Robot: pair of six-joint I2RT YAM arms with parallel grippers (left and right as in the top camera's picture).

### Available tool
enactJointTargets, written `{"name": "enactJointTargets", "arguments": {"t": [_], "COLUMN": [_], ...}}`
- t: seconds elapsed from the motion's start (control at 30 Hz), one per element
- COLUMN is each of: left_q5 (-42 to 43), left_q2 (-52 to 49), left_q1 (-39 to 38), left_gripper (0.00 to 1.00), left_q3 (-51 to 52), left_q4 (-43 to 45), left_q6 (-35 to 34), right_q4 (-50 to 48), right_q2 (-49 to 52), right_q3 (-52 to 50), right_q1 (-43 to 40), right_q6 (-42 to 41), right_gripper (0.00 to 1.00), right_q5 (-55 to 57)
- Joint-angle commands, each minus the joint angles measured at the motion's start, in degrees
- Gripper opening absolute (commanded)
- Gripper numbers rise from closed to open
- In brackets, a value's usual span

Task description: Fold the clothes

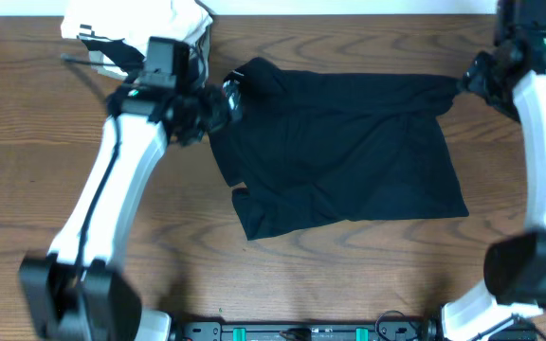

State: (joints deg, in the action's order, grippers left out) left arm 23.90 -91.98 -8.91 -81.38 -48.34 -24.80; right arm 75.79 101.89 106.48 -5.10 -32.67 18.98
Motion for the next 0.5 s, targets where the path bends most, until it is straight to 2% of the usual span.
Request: {"name": "enactJointTargets", "arguments": {"t": [0.0, 0.1, 0.17, 0.47], "left_q5": [0.50, 0.50, 0.52, 0.55], "left_q2": [2.93, 3.72, 3.69, 3.67], "left_q1": [-0.61, -2.21, -3.74, -8.33], "left_gripper": [0.98, 0.98, 0.98, 0.98], "left_q3": [0.31, 2.19, 5.14, 23.47], "left_q4": [-7.87, -15.37, -15.91, -3.13], "left_q6": [3.23, 7.19, 7.21, 3.50], "right_q4": [5.70, 11.41, 12.85, 10.62], "right_q2": [-2.99, -3.21, -3.21, -3.21], "right_q3": [0.33, 0.17, -1.09, -11.85], "right_q1": [-0.02, 0.31, 0.28, 0.28], "right_q6": [0.15, 0.15, 0.15, 0.17], "right_gripper": [0.99, 0.99, 0.99, 0.99], "right_q5": [-8.81, -8.81, -8.83, -8.72]}}
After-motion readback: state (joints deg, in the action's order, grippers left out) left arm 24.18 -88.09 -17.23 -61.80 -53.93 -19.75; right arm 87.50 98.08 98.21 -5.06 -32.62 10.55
